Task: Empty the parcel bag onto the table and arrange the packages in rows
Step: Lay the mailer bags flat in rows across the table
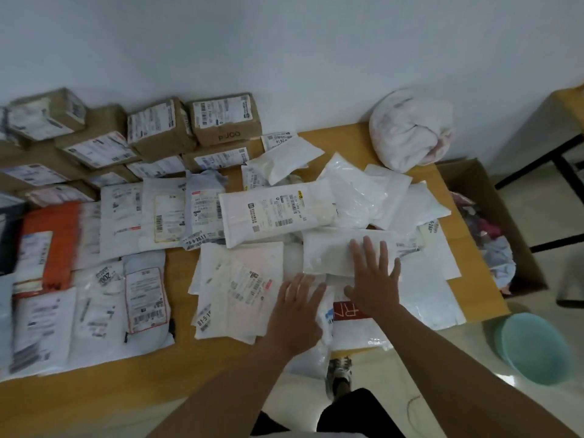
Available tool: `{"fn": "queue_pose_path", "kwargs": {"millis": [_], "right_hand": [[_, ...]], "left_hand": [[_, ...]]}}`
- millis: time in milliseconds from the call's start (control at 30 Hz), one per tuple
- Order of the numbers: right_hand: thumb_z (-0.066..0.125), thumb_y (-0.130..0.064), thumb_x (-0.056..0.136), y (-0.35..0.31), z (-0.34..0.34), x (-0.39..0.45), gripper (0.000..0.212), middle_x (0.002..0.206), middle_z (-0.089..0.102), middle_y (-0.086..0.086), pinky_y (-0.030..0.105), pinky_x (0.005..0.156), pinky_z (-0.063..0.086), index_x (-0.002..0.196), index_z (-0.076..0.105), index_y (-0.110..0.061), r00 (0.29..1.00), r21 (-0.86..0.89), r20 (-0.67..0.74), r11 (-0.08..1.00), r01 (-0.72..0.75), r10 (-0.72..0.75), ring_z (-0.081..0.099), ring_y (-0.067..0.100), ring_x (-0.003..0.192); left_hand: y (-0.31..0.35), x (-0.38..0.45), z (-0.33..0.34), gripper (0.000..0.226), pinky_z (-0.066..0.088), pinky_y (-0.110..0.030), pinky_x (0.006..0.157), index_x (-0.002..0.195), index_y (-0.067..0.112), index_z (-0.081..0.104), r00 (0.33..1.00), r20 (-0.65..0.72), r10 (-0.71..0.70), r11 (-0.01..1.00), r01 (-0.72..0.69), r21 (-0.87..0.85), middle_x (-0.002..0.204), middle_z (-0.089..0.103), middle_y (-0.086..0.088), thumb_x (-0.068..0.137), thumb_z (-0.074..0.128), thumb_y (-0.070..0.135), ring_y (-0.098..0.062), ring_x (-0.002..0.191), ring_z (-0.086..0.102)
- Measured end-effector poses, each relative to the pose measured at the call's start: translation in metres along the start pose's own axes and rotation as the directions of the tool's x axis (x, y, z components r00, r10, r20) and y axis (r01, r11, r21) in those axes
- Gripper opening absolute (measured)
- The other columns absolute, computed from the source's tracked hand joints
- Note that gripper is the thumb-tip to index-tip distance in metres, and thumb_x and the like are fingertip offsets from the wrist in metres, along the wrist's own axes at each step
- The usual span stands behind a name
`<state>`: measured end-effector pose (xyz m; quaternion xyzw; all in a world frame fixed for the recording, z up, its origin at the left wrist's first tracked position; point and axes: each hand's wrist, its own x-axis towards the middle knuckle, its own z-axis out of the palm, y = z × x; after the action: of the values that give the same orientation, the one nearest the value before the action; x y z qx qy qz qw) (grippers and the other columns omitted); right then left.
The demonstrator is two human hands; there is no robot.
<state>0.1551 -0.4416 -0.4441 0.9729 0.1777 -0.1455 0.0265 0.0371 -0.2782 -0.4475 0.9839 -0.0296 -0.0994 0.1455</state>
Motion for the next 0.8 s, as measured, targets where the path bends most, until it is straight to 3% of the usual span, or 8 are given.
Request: {"fn": "queue_pose_path", "kwargs": {"millis": [100, 167, 300, 400, 533, 600, 667, 800], "right_hand": [[0.078, -0.028, 0.07, 0.011, -0.005, 0.034, 0.084, 0.136, 0.055, 0.014, 0.068, 0.099, 0.038, 0.143, 0.038, -0.014, 0.993, -0.016, -0.021, 0.993, 0.12, -0.12, 0.056, 0.039, 0.118], [0.072, -0.025, 0.075, 0.017, -0.022, 0.045, 0.06, 0.113, 0.066, 0.012, 0.056, 0.087, 0.05, 0.13, 0.052, -0.011, 0.983, 0.01, -0.041, 0.984, 0.177, -0.177, 0.064, 0.036, 0.095], [0.05, -0.023, 0.093, 0.032, -0.068, 0.062, 0.033, 0.092, 0.067, 0.009, 0.034, 0.067, 0.048, 0.123, 0.052, -0.012, 0.973, 0.312, -0.11, 0.922, 0.227, -0.202, 0.064, 0.029, 0.083], [0.049, -0.017, 0.095, 0.05, -0.102, 0.074, 0.023, 0.083, 0.067, 0.011, 0.032, 0.062, 0.042, 0.114, 0.057, -0.007, 0.982, 0.526, -0.147, 0.832, 0.178, -0.117, 0.06, 0.026, 0.072], [0.051, -0.018, 0.094, 0.065, -0.137, 0.114, 0.024, 0.092, 0.064, 0.005, 0.034, 0.07, 0.048, 0.117, 0.056, -0.012, 0.999, 0.852, 0.031, 0.523, -0.036, 0.017, 0.062, 0.025, 0.085], [0.064, -0.027, 0.089, 0.062, -0.149, 0.144, 0.046, 0.109, 0.062, 0.002, 0.037, 0.082, 0.052, 0.132, 0.051, -0.018, 0.985, 0.96, 0.153, 0.227, -0.167, 0.078, 0.062, 0.022, 0.099], [0.072, -0.042, 0.081, 0.055, -0.153, 0.164, 0.075, 0.126, 0.057, 0.0, 0.039, 0.096, 0.049, 0.144, 0.037, -0.024, 0.969, 0.969, 0.209, 0.105, -0.223, 0.129, 0.057, 0.021, 0.113], [0.065, -0.035, 0.089, 0.024, -0.116, 0.144, 0.074, 0.145, 0.041, 0.01, 0.043, 0.109, 0.036, 0.15, 0.026, -0.017, 0.976, 0.891, 0.114, 0.415, -0.182, 0.184, 0.042, 0.028, 0.132]], "left_hand": [[0.021, 0.009, 0.008, 0.066, 0.033, -0.051, 0.11, 0.135, 0.016, 0.053, 0.991, -0.041, -0.124, 0.992, 0.124, 0.014, 0.14, 0.045, -0.014, 0.07, 0.06, 0.025, -0.035, 0.131, 0.042], [0.032, 0.012, 0.011, 0.064, 0.038, -0.05, 0.106, 0.134, 0.015, 0.052, 0.977, -0.054, -0.204, 0.978, 0.206, 0.025, 0.137, 0.045, -0.013, 0.071, 0.059, 0.021, -0.034, 0.127, 0.047], [0.044, 0.017, 0.002, 0.078, 0.048, -0.048, 0.095, 0.133, 0.016, 0.049, 0.95, -0.059, -0.305, 0.952, 0.304, -0.025, 0.129, 0.055, -0.013, 0.059, 0.072, 0.022, -0.034, 0.117, 0.055], [0.042, 0.031, -0.012, 0.067, 0.048, -0.047, 0.096, 0.133, 0.014, 0.045, 0.925, -0.15, -0.35, 0.937, 0.347, -0.047, 0.128, 0.054, -0.014, 0.067, 0.054, 0.024, -0.034, 0.118, 0.053], [0.026, 0.058, -0.038, 0.059, 0.045, -0.049, 0.096, 0.13, 0.012, 0.046, 0.838, -0.282, -0.468, 0.883, 0.458, -0.105, 0.127, 0.053, -0.017, 0.073, 0.053, 0.028, -0.035, 0.118, 0.05], [0.014, 0.068, -0.049, 0.066, 0.042, -0.05, 0.099, 0.131, 0.011, 0.046, 0.779, -0.332, -0.532, 0.845, 0.513, -0.149, 0.129, 0.05, -0.019, 0.069, 0.064, 0.024, -0.036, 0.121, 0.047], [0.002, 0.074, -0.059, 0.071, 0.039, -0.052, 0.102, 0.133, 0.012, 0.045, 0.7, -0.353, -0.621, 0.782, 0.587, -0.211, 0.132, 0.049, -0.02, 0.066, 0.066, 0.024, -0.038, 0.124, 0.045], [-0.028, 0.064, -0.068, 0.077, 0.024, -0.057, 0.112, 0.145, 0.017, 0.033, 0.565, -0.233, -0.791, 0.611, 0.743, -0.273, 0.149, 0.031, -0.017, 0.076, 0.061, 0.038, -0.04, 0.14, 0.026]]}}
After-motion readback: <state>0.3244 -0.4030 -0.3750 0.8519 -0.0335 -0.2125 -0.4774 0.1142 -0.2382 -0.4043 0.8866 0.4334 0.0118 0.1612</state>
